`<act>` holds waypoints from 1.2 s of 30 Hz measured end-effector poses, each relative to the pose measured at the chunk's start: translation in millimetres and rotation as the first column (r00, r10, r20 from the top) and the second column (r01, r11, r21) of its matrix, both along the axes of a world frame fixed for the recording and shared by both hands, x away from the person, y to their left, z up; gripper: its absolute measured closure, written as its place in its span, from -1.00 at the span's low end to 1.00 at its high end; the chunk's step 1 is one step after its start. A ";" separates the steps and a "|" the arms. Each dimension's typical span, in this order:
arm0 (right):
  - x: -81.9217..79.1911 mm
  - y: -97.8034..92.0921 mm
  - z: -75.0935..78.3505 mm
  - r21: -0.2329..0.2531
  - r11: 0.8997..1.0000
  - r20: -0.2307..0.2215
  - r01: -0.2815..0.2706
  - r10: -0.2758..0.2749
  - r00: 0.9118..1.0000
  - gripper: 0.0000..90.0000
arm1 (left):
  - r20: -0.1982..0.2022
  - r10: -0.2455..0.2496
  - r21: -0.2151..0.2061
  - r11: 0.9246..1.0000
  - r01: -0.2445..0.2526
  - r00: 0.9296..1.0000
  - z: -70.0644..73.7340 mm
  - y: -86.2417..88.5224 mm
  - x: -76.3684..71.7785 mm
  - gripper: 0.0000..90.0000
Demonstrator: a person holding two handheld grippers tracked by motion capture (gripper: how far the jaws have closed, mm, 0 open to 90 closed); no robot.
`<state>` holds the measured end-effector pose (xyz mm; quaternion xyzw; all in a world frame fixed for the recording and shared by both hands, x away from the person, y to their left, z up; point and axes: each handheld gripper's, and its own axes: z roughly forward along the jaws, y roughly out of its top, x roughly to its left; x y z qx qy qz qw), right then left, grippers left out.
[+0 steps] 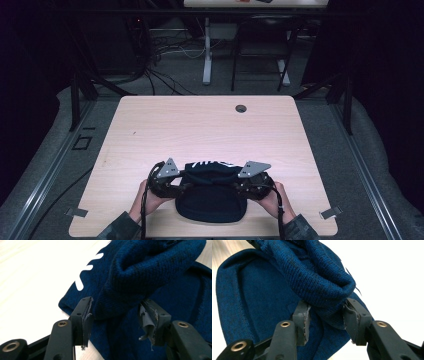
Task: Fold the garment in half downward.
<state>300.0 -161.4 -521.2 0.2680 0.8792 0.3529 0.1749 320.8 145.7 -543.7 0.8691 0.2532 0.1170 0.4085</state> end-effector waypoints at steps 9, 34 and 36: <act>-8.8 -0.5 -3.4 -0.010 1.000 -0.023 -0.004 0.004 1.000 0.26 | -0.032 0.007 0.001 1.000 -0.007 0.999 0.0 8.4 -8.5 -0.10; -15.5 -26.2 10.9 0.064 0.996 -0.013 0.067 -0.067 0.998 0.19 | 0.005 0.091 -0.040 0.995 -0.091 0.996 16.4 25.2 -1.7 -0.19; -8.8 -21.8 13.8 0.085 0.994 -0.008 0.072 -0.071 0.997 0.19 | 0.006 0.080 -0.043 0.996 -0.080 0.997 15.9 15.3 2.0 -0.20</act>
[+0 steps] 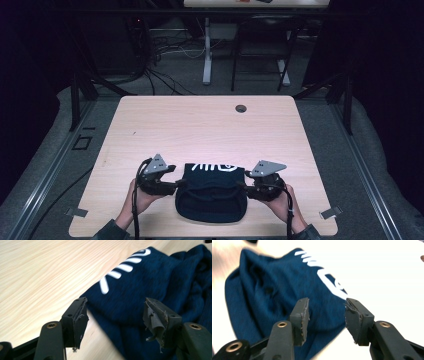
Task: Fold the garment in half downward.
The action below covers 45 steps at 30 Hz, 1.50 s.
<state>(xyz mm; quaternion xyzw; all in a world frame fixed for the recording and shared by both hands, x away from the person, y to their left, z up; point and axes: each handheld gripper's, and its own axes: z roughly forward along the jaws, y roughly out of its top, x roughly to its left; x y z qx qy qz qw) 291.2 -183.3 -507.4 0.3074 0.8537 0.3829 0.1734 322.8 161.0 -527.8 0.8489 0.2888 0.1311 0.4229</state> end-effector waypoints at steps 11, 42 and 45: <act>15.4 28.0 -17.1 0.010 1.000 -0.074 -0.030 0.030 0.997 0.05 | -0.059 -0.077 0.050 0.996 0.080 0.995 -14.3 -30.5 3.0 -0.30; 12.7 31.4 -62.8 -0.093 0.990 -0.143 -0.101 0.087 0.986 -0.59 | -0.110 -0.090 0.107 0.989 0.102 0.990 -48.3 -29.0 -6.7 -0.72; 14.9 31.1 -64.0 -0.103 0.990 -0.133 -0.101 0.087 0.987 -0.68 | -0.123 -0.082 0.095 0.991 0.094 0.989 -50.0 -29.5 -7.1 -0.75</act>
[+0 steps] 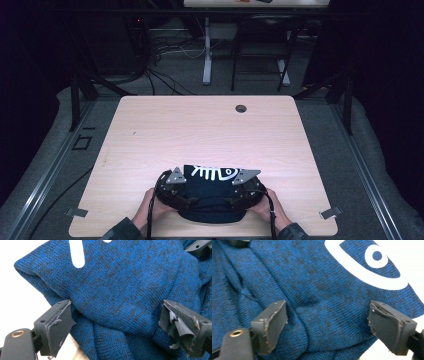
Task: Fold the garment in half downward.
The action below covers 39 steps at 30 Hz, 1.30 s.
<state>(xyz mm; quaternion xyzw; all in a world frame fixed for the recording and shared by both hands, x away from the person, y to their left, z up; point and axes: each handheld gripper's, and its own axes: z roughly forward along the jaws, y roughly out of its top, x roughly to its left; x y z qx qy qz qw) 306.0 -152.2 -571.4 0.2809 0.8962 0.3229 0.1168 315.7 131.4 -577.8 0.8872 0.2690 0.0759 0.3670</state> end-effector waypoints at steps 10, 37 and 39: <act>13.6 -2.4 -3.5 0.007 1.000 -0.032 -0.008 0.008 0.999 -0.81 | 0.009 0.014 0.000 1.000 -0.014 1.000 -0.8 -1.9 -0.4 -0.80; -5.5 -38.7 21.6 0.071 0.994 0.029 0.088 -0.090 0.996 -1.00 | 0.056 0.163 -0.076 0.984 -0.159 0.985 12.3 51.4 11.6 -1.00; -4.2 -45.5 20.6 0.063 0.992 0.025 0.111 -0.113 0.993 -1.00 | 0.053 0.183 -0.060 0.982 -0.180 0.982 8.5 56.0 14.3 -0.99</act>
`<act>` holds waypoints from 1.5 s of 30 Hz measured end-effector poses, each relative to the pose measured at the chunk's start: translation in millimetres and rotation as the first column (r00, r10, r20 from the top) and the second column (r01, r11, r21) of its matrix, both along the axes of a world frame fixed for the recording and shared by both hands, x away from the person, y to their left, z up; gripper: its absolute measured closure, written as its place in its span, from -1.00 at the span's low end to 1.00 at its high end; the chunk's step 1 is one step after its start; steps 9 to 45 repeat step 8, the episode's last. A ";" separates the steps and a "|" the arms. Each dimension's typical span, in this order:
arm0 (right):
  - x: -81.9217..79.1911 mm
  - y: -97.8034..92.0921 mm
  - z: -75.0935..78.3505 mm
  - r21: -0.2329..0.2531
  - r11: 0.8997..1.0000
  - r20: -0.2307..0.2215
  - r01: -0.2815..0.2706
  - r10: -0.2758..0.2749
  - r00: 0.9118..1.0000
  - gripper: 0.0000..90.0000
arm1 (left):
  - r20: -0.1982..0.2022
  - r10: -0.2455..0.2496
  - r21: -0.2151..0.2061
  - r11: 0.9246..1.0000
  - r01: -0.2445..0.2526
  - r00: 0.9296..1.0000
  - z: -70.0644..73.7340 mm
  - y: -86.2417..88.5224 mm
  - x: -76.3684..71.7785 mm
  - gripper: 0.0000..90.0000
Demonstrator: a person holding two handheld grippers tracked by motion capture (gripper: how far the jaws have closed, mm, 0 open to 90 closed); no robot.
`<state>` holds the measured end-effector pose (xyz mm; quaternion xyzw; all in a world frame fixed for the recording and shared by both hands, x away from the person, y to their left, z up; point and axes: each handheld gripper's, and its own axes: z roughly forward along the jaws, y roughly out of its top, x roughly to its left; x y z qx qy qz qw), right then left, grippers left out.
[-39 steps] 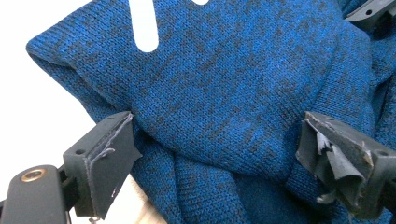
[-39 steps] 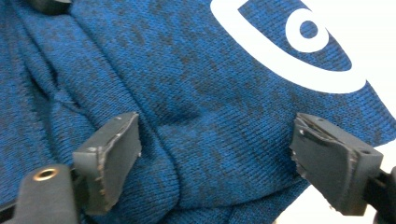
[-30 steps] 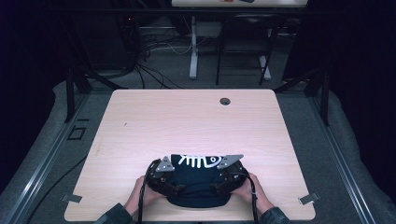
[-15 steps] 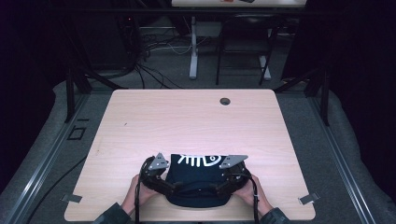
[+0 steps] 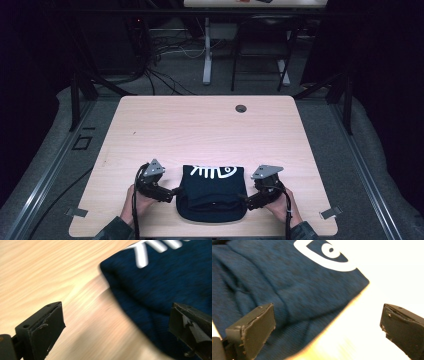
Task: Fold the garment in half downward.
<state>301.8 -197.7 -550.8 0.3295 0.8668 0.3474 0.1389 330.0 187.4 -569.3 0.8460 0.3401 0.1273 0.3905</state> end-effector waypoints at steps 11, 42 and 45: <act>7.7 -27.0 -15.0 -0.036 0.996 -0.037 0.076 -0.078 0.996 -1.00 | -0.023 0.051 0.030 0.998 -0.050 0.998 -10.5 8.7 9.2 -0.98; 7.7 -27.0 -15.0 -0.036 0.996 -0.037 0.076 -0.078 0.996 -1.00 | -0.023 0.051 0.030 0.998 -0.050 0.998 -10.5 8.7 9.2 -0.98; 7.7 -27.0 -15.0 -0.036 0.996 -0.037 0.076 -0.078 0.996 -1.00 | -0.023 0.051 0.030 0.998 -0.050 0.998 -10.5 8.7 9.2 -0.98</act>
